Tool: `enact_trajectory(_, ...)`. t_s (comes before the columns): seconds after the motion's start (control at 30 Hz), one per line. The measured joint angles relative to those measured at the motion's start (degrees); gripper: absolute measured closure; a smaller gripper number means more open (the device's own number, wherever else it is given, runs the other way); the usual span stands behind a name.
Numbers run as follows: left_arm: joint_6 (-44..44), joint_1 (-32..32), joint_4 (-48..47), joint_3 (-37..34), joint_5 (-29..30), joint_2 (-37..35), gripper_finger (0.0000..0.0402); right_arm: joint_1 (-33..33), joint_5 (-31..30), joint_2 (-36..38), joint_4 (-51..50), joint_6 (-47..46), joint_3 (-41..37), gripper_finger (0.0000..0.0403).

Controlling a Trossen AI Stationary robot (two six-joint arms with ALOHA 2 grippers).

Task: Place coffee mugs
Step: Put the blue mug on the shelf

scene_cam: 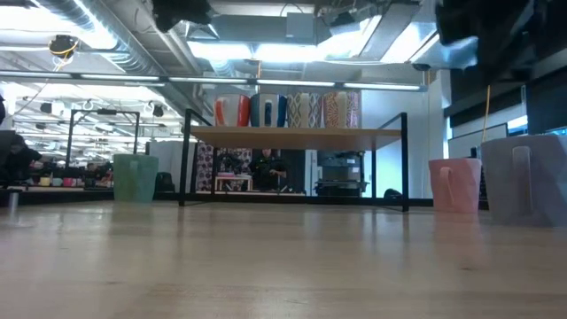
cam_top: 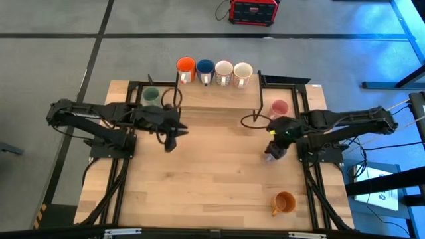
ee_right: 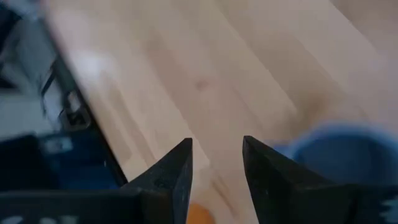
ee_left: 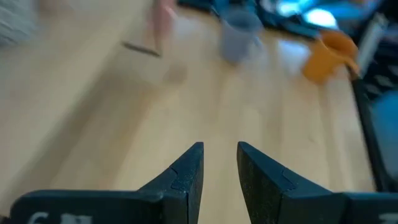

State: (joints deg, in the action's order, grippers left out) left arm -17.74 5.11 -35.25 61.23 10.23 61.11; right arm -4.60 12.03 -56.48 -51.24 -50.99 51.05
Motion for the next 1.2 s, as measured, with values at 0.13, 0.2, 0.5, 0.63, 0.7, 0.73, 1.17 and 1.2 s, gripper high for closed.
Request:
enact_trajectory(0.13,-3.5,5.6,-5.0,0.0,-0.6,-1.3,0.0311,-1.6,-4.0,-0.5,-4.7,-12.2,0.0,0.0276)
enact_trajectory(0.2,-4.8,8.8,-7.0,0.0,0.1,-1.9,0.0311,-2.6,-6.5,-1.4,-5.8,-16.8,0.0,0.0276)
enact_trajectory(0.5,-10.2,20.5,-13.6,0.0,7.0,-2.0,0.0311,-6.7,-15.0,-10.8,-7.4,-26.2,0.0,0.0276)
enact_trajectory(0.63,-10.4,22.8,-16.7,0.0,11.5,-2.0,0.0311,-7.8,-17.0,-15.2,-7.2,-29.6,0.0,0.0276)
enact_trajectory(0.7,-10.7,22.9,-17.3,0.0,12.8,-2.0,0.0311,-7.8,-15.8,-17.1,-7.1,-29.8,0.0,0.0276)
enact_trajectory(0.73,-10.7,22.9,-17.7,0.0,12.9,-2.0,0.0311,-7.8,-15.4,-17.9,-7.2,-30.1,0.0,0.0276)
enact_trajectory(1.17,-10.2,22.9,-18.9,0.0,14.8,-2.0,0.0311,-7.8,-14.8,-23.1,-7.2,-27.7,0.0,0.0302)
enact_trajectory(1.2,-10.2,22.9,-18.9,0.0,14.8,-2.0,0.0311,-7.8,-14.8,-23.2,-7.2,-26.9,0.0,0.0316)
